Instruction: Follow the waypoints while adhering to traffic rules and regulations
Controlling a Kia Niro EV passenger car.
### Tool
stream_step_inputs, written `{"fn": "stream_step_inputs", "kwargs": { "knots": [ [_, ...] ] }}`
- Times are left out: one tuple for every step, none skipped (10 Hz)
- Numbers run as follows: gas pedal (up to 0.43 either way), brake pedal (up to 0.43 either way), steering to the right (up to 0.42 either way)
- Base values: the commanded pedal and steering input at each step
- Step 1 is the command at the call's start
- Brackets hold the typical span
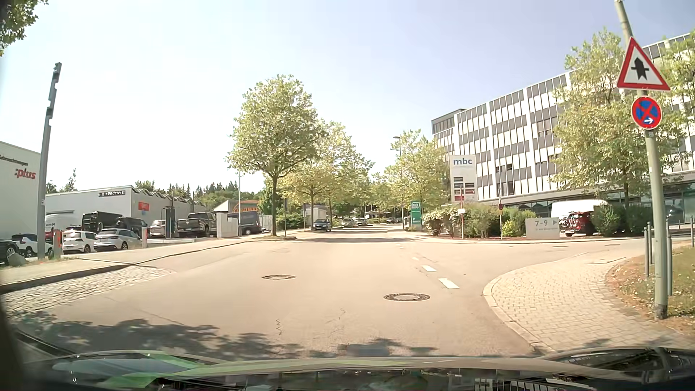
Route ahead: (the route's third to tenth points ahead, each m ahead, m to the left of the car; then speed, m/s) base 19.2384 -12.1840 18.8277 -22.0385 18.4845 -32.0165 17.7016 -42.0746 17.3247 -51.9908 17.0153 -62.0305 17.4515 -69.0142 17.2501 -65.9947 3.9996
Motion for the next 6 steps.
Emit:
{"fn": "stream_step_inputs", "kwargs": {
  "knots": [
    [0.079, 0.0, 0.007],
    [0.079, 0.0, 0.007],
    [0.079, 0.0, 0.008],
    [0.079, 0.0, 0.008],
    [0.079, 0.0, 0.011],
    [0.079, 0.0, 0.017]
  ]
}}
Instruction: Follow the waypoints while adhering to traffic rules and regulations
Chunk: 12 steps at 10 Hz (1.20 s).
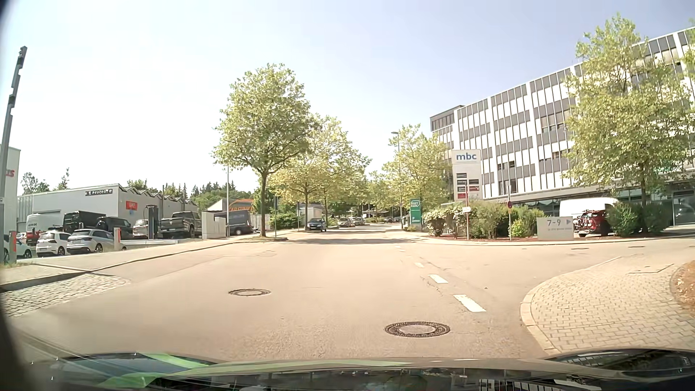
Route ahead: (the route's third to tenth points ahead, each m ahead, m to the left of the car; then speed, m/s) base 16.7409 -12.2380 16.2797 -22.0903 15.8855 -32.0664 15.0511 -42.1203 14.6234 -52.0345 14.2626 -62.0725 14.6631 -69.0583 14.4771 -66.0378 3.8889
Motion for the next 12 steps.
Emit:
{"fn": "stream_step_inputs", "kwargs": {
  "knots": [
    [0.079, 0.0, 0.022],
    [0.079, 0.0, 0.028],
    [0.079, 0.0, 0.036],
    [0.079, 0.0, 0.048],
    [0.067, 0.0, 0.064],
    [0.067, 0.0, 0.082],
    [0.059, 0.0, 0.094],
    [0.059, 0.0, 0.104],
    [0.059, 0.0, 0.11],
    [0.059, 0.0, 0.113],
    [0.059, 0.0, 0.117],
    [0.059, 0.0, 0.127]
  ]
}}
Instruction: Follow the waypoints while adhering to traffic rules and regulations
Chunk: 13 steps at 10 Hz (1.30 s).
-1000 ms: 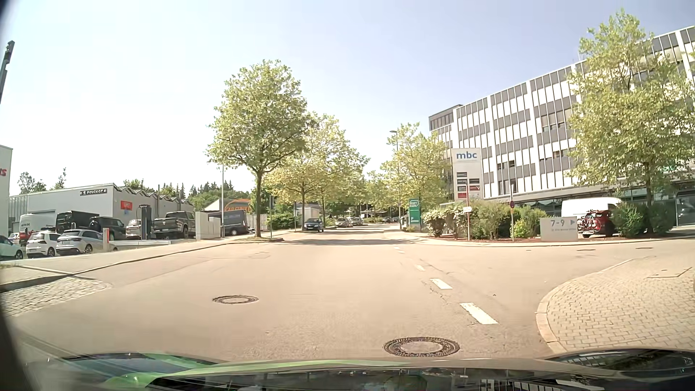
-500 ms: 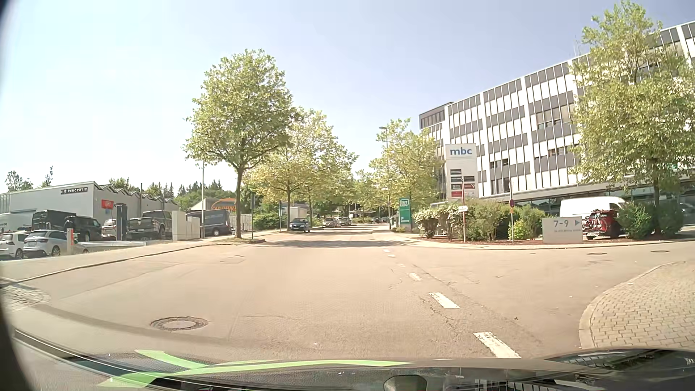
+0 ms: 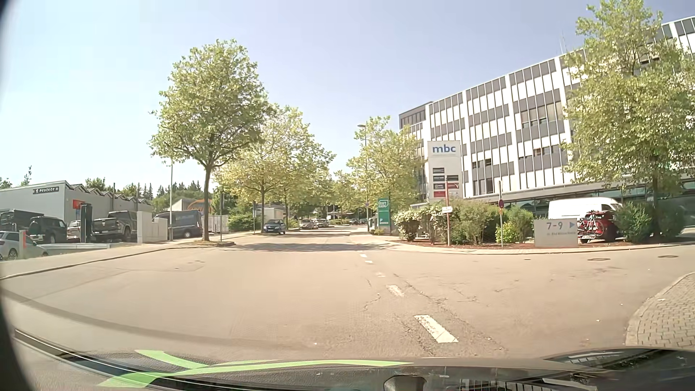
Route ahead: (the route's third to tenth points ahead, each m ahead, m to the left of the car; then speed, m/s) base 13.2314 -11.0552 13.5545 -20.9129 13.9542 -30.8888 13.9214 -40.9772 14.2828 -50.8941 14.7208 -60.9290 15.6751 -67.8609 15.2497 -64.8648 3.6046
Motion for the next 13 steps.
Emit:
{"fn": "stream_step_inputs", "kwargs": {
  "knots": [
    [0.059, 0.0, 0.142],
    [0.059, 0.0, 0.158],
    [0.059, 0.0, 0.178],
    [0.059, 0.0, 0.194],
    [0.059, 0.0, 0.205],
    [0.047, 0.0, 0.213],
    [0.047, 0.0, 0.223],
    [0.059, 0.0, 0.238],
    [0.059, 0.0, 0.254],
    [0.067, 0.0, 0.277],
    [0.079, 0.0, 0.304],
    [0.079, 0.0, 0.322],
    [0.079, 0.0, 0.331]
  ]
}}
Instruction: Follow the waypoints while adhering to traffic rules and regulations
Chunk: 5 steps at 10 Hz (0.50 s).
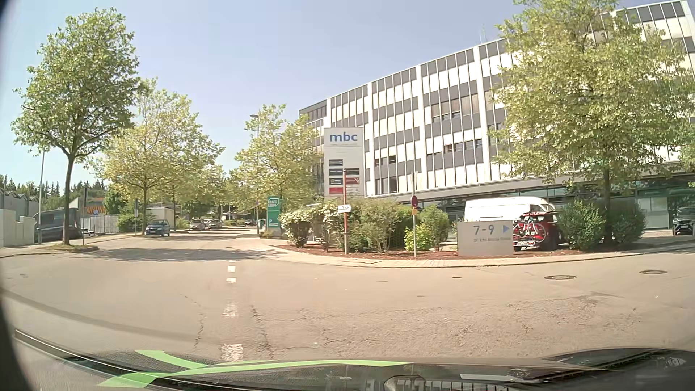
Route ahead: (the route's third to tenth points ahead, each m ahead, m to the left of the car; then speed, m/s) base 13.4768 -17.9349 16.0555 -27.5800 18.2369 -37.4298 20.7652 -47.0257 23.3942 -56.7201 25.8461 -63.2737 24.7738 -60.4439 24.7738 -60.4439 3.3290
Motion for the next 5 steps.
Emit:
{"fn": "stream_step_inputs", "kwargs": {
  "knots": [
    [0.087, 0.0, 0.345],
    [0.087, 0.0, 0.358],
    [0.087, 0.0, 0.375],
    [0.087, 0.0, 0.382],
    [0.087, 0.0, 0.391]
  ]
}}
